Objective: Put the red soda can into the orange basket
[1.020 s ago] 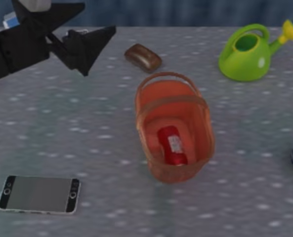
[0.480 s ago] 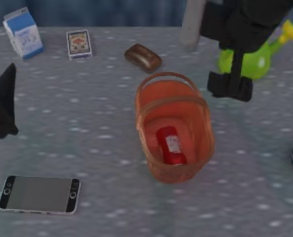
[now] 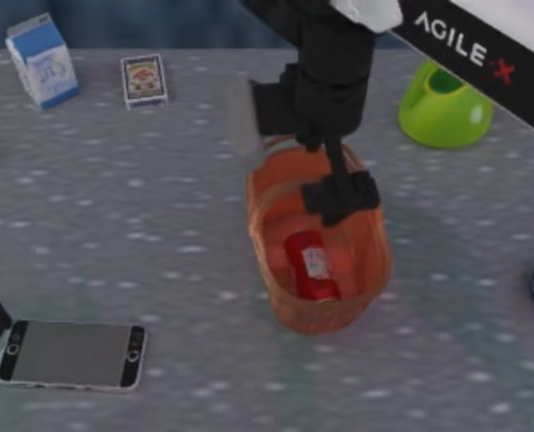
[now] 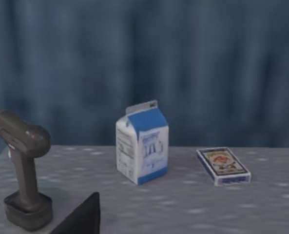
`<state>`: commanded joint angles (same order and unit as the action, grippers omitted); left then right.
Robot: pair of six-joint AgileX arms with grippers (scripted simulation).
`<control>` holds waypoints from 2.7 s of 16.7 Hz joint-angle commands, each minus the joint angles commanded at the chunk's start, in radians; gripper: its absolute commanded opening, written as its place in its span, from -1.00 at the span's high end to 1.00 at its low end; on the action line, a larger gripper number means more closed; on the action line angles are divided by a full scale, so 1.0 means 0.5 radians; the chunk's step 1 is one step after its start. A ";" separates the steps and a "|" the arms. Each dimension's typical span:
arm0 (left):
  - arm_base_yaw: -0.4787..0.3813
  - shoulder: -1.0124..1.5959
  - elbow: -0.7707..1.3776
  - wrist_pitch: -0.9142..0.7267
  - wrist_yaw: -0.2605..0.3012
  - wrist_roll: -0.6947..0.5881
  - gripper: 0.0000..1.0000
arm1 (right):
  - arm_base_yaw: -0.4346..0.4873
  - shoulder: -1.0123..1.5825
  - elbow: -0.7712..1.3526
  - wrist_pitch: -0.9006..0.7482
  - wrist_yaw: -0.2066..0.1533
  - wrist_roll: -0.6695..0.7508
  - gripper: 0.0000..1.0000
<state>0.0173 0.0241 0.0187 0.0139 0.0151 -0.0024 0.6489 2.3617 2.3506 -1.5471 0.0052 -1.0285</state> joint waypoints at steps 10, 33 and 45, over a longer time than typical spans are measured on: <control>0.005 -0.048 -0.037 -0.028 -0.030 0.005 -1.00 | 0.012 0.013 -0.076 0.069 0.001 -0.023 -1.00; 0.005 -0.048 -0.037 -0.028 -0.030 0.005 -1.00 | 0.014 -0.011 -0.200 0.169 0.001 -0.020 1.00; 0.005 -0.048 -0.037 -0.028 -0.030 0.005 -1.00 | 0.014 -0.011 -0.200 0.169 0.001 -0.020 1.00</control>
<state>0.0200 0.0000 0.0000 0.0000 0.0000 0.0000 0.6561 2.3563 2.2504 -1.4624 0.0057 -1.0387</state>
